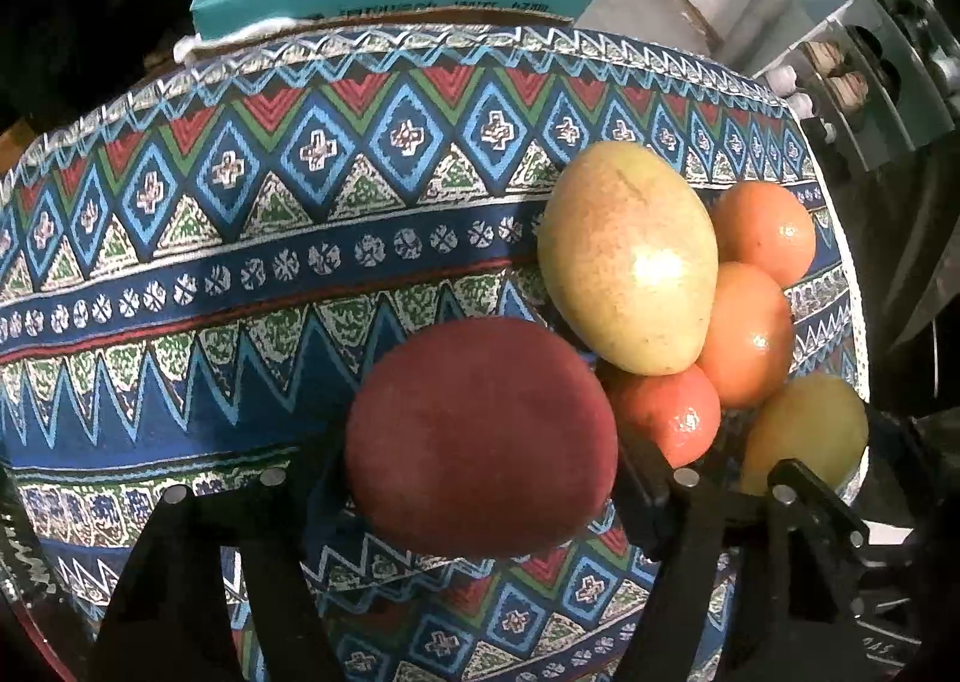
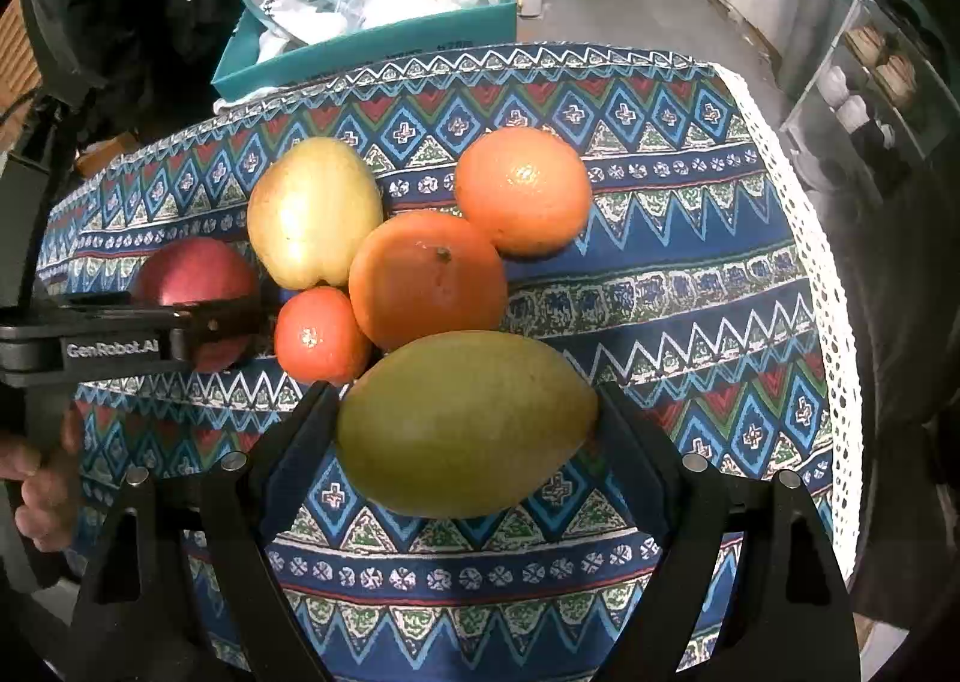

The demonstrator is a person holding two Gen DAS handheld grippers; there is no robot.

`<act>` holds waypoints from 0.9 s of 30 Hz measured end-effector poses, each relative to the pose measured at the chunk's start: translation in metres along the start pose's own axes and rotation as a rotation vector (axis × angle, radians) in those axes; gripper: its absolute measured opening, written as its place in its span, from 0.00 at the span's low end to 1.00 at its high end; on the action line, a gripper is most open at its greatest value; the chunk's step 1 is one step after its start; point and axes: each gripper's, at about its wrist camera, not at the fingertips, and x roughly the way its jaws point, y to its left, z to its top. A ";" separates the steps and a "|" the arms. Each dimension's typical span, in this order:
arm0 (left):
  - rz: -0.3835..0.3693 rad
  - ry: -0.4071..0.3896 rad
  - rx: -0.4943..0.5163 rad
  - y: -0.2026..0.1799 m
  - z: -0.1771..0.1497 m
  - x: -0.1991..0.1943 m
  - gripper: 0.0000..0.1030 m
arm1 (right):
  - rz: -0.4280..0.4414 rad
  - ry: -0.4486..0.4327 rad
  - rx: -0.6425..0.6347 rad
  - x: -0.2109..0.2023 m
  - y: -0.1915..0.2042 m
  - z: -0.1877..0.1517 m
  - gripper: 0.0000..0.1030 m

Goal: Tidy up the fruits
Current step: 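Grasp the red apple with the left tool while the right tool closes on the pear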

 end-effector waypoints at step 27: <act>0.094 -0.162 0.089 0.006 -0.036 -0.078 0.73 | 0.043 -0.088 -0.037 -0.036 0.019 0.002 0.82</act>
